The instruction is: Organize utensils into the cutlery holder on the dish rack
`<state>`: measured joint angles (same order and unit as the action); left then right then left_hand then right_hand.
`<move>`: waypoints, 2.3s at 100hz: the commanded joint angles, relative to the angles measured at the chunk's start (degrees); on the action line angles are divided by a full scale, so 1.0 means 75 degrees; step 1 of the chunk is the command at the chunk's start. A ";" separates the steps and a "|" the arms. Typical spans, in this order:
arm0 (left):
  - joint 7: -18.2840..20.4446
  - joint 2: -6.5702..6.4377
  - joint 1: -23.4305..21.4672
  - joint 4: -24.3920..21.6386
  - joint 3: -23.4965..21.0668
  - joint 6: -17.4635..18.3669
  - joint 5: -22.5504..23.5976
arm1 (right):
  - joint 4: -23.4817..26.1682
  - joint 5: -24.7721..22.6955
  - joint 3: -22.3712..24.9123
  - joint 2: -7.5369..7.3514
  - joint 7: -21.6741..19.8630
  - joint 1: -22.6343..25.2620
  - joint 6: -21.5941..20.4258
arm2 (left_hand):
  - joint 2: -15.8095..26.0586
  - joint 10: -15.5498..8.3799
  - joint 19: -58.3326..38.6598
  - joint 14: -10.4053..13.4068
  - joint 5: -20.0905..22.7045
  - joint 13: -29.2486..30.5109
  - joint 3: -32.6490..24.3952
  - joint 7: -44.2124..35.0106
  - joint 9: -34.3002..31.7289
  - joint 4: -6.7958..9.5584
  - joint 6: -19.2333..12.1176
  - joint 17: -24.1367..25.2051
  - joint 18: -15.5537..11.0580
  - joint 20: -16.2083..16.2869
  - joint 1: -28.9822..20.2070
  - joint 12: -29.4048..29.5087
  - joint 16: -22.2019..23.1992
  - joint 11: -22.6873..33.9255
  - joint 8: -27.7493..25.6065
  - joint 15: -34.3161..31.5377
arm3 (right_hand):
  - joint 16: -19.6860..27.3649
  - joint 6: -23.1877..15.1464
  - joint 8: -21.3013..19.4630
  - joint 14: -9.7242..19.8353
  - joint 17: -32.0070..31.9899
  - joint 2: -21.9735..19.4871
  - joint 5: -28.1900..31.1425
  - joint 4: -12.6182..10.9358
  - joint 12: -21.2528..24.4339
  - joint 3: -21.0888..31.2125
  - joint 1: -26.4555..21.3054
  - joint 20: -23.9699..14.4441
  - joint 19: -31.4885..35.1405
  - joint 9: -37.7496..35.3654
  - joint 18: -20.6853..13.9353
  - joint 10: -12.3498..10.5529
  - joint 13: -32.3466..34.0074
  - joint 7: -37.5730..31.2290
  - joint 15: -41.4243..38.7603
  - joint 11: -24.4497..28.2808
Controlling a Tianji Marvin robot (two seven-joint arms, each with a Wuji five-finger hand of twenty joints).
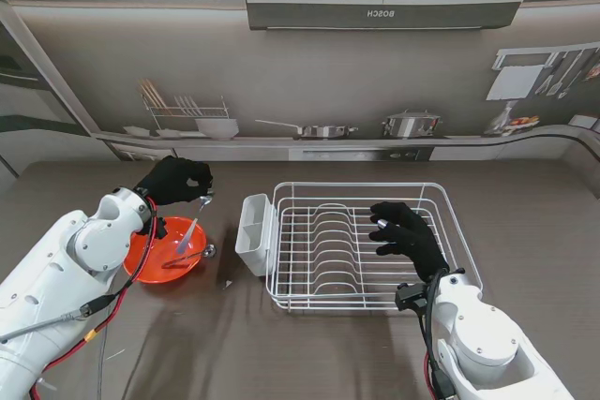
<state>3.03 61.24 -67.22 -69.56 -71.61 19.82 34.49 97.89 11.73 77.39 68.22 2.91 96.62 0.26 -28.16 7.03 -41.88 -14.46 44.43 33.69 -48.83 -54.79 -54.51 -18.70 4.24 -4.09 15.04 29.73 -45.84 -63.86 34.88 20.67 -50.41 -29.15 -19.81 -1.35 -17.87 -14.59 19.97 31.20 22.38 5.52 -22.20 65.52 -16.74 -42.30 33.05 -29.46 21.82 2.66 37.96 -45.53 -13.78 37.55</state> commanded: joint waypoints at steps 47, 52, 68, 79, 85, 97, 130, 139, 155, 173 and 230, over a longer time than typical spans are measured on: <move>-0.0622 0.0563 0.1359 0.1131 0.1098 0.0309 -0.1175 | -0.0018 0.0031 0.0014 0.0052 -0.0044 -0.0010 -0.0019 | 0.0035 -0.0003 -0.0194 0.0094 0.0209 0.0092 -0.0523 -0.1206 -0.0094 -0.0052 -0.0659 0.0100 -0.0135 -0.0170 -0.0264 -0.0167 0.0091 0.0030 -0.0541 -0.0131 | -0.0039 -0.0017 0.0124 -0.0020 0.0072 -0.0125 -0.0130 -0.0010 0.0039 -0.0088 0.0216 -0.0086 -0.0060 -0.0068 0.0106 0.0004 0.0185 -0.0090 -0.0005 0.0009; -0.0750 0.0631 0.1504 0.1345 0.1244 0.0366 -0.1272 | -0.0020 0.0030 0.0017 0.0055 -0.0034 -0.0015 -0.0018 | 0.0035 0.0005 -0.0189 0.0086 0.0208 0.0094 -0.0522 -0.1193 -0.0094 -0.0050 -0.0647 0.0104 -0.0131 -0.0171 -0.0269 -0.0166 0.0092 0.0027 -0.0537 -0.0133 | -0.0040 -0.0018 0.0124 -0.0022 0.0073 -0.0126 -0.0125 -0.0010 0.0038 -0.0088 0.0218 -0.0086 -0.0059 -0.0071 0.0104 -0.0003 0.0188 -0.0092 -0.0007 0.0011; -0.1119 0.0880 0.1956 0.2053 0.1709 0.0570 -0.1669 | -0.0027 0.0033 0.0024 0.0059 -0.0020 -0.0023 -0.0010 | 0.0031 0.0062 -0.0168 0.0054 0.0208 0.0067 -0.0497 -0.1133 -0.0094 -0.0024 -0.0559 0.0122 -0.0106 -0.0167 -0.0337 -0.0176 0.0099 0.0015 -0.0520 -0.0133 | -0.0039 -0.0009 0.0125 -0.0017 0.0075 -0.0117 -0.0127 -0.0008 0.0040 -0.0086 0.0217 -0.0084 -0.0058 -0.0064 0.0107 0.0006 0.0185 -0.0090 -0.0006 0.0006; -0.1358 0.1045 0.2223 0.2499 0.1999 0.0736 -0.1853 | -0.0029 0.0040 0.0033 0.0063 -0.0011 -0.0027 0.0007 | 0.0042 0.0067 -0.0155 0.0041 0.0209 0.0067 -0.0458 -0.1113 -0.0100 -0.0009 -0.0547 0.0128 -0.0095 -0.0162 -0.0364 -0.0187 0.0103 0.0010 -0.0517 -0.0140 | -0.0040 -0.0013 0.0124 -0.0030 0.0073 -0.0118 -0.0120 -0.0009 0.0038 -0.0085 0.0212 -0.0082 -0.0058 -0.0075 0.0107 0.0002 0.0187 -0.0093 -0.0007 0.0012; -0.1466 0.1131 0.2354 0.2724 0.2141 0.0821 -0.1947 | -0.0030 0.0044 0.0038 0.0064 -0.0008 -0.0029 0.0013 | 0.0053 0.0084 -0.0151 0.0036 0.0204 0.0063 -0.0437 -0.1093 -0.0097 0.0003 -0.0538 0.0127 -0.0095 -0.0158 -0.0385 -0.0189 0.0104 0.0003 -0.0509 -0.0139 | -0.0039 -0.0010 0.0125 -0.0014 0.0066 -0.0120 -0.0121 -0.0008 0.0037 -0.0085 0.0218 -0.0081 -0.0060 -0.0073 0.0108 -0.0007 0.0186 -0.0092 -0.0006 0.0013; -0.1650 0.1289 0.2575 0.3137 0.2379 0.0979 -0.2104 | -0.0032 0.0049 0.0047 0.0066 -0.0003 -0.0034 0.0009 | 0.0068 0.0115 -0.0140 0.0016 0.0207 0.0053 -0.0374 -0.1035 -0.0103 0.0036 -0.0483 0.0132 -0.0083 -0.0150 -0.0431 -0.0191 0.0106 -0.0010 -0.0477 -0.0138 | -0.0040 -0.0010 0.0126 -0.0030 0.0070 -0.0123 -0.0125 -0.0008 0.0039 -0.0086 0.0217 -0.0081 -0.0057 -0.0074 0.0111 0.0001 0.0191 -0.0089 -0.0008 0.0009; -0.2099 0.1654 0.2956 0.4115 0.2823 0.1317 -0.2339 | -0.0046 0.0066 0.0066 0.0072 0.0015 -0.0052 0.0004 | 0.0074 0.0195 -0.0108 -0.0021 0.0226 0.0036 -0.0255 -0.0948 -0.0120 0.0125 -0.0435 0.0160 -0.0084 -0.0130 -0.0557 -0.0210 0.0115 -0.0036 -0.0428 -0.0150 | -0.0041 -0.0006 0.0127 -0.0033 0.0074 -0.0139 -0.0110 -0.0012 0.0042 -0.0089 0.0226 -0.0081 -0.0052 -0.0081 0.0114 0.0029 0.0197 -0.0087 -0.0009 0.0001; -0.2168 0.1714 0.2980 0.4272 0.2895 0.1375 -0.2371 | -0.0047 0.0067 0.0067 0.0074 0.0021 -0.0055 0.0005 | 0.0080 0.0205 -0.0101 -0.0042 0.0240 0.0022 -0.0200 -0.0885 -0.0121 0.0159 -0.0411 0.0165 -0.0080 -0.0120 -0.0597 -0.0214 0.0117 -0.0052 -0.0379 -0.0151 | -0.0040 -0.0004 0.0128 -0.0018 0.0073 -0.0147 -0.0105 -0.0011 0.0043 -0.0087 0.0231 -0.0080 -0.0053 -0.0081 0.0114 0.0033 0.0196 -0.0085 -0.0006 -0.0004; -0.2171 0.1780 0.2962 0.4425 0.2967 0.1443 -0.2472 | -0.0050 0.0071 0.0063 0.0074 0.0019 -0.0058 0.0003 | 0.0125 0.0297 -0.0063 -0.0116 0.0292 -0.0019 0.0055 -0.0666 -0.0127 0.0322 -0.0370 0.0191 -0.0058 -0.0095 -0.0768 -0.0199 0.0119 -0.0114 -0.0242 -0.0142 | -0.0041 -0.0014 0.0126 -0.0025 0.0076 -0.0155 -0.0101 -0.0011 0.0044 -0.0091 0.0243 -0.0080 -0.0051 -0.0083 0.0121 0.0031 0.0200 -0.0087 -0.0006 -0.0007; -0.1910 0.1723 0.2858 0.4339 0.2987 0.1426 -0.2566 | -0.0052 0.0076 0.0060 0.0077 0.0029 -0.0061 0.0003 | 0.0285 0.0504 0.0146 -0.0242 0.0351 -0.0186 0.0678 -0.0105 -0.0001 0.0667 -0.0125 0.0273 -0.0016 -0.0098 -0.1171 -0.0041 0.0109 -0.0254 0.0228 -0.0054 | -0.0043 -0.0004 0.0128 -0.0035 0.0075 -0.0159 -0.0089 -0.0012 0.0041 -0.0093 0.0245 -0.0080 -0.0050 -0.0092 0.0114 0.0028 0.0208 -0.0084 -0.0009 -0.0004; -0.1349 0.1376 0.2414 0.3660 0.2747 0.1152 -0.2465 | -0.0027 0.0206 0.0059 0.0089 0.0028 -0.0042 0.0028 | 0.0711 0.0909 0.0917 -0.0389 0.0730 -0.0579 0.2342 0.1687 0.0540 0.1386 0.0169 0.0453 0.0065 -0.0022 -0.2075 0.2028 -0.0217 -0.0869 0.1903 0.0648 | -0.0049 0.0009 0.0126 -0.0033 0.0072 -0.0168 -0.0065 -0.0014 0.0043 -0.0093 0.0239 -0.0077 -0.0051 -0.0106 0.0126 0.0063 0.0230 -0.0083 -0.0015 -0.0014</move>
<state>-8.46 72.06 -48.85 -41.28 -50.68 28.73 15.49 97.46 13.18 77.96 68.62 3.90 96.02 0.37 -26.33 13.63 -36.51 -17.40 47.52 30.52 -30.78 -42.52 -51.61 -12.10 8.03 -2.48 15.34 29.10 -58.49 -49.76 34.21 14.55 -36.79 -25.35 -19.81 -1.29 -17.86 -14.60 20.21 31.04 22.36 5.52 -22.20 65.52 -16.64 -42.30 33.05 -29.47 21.83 2.70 37.99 -45.53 -13.77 37.55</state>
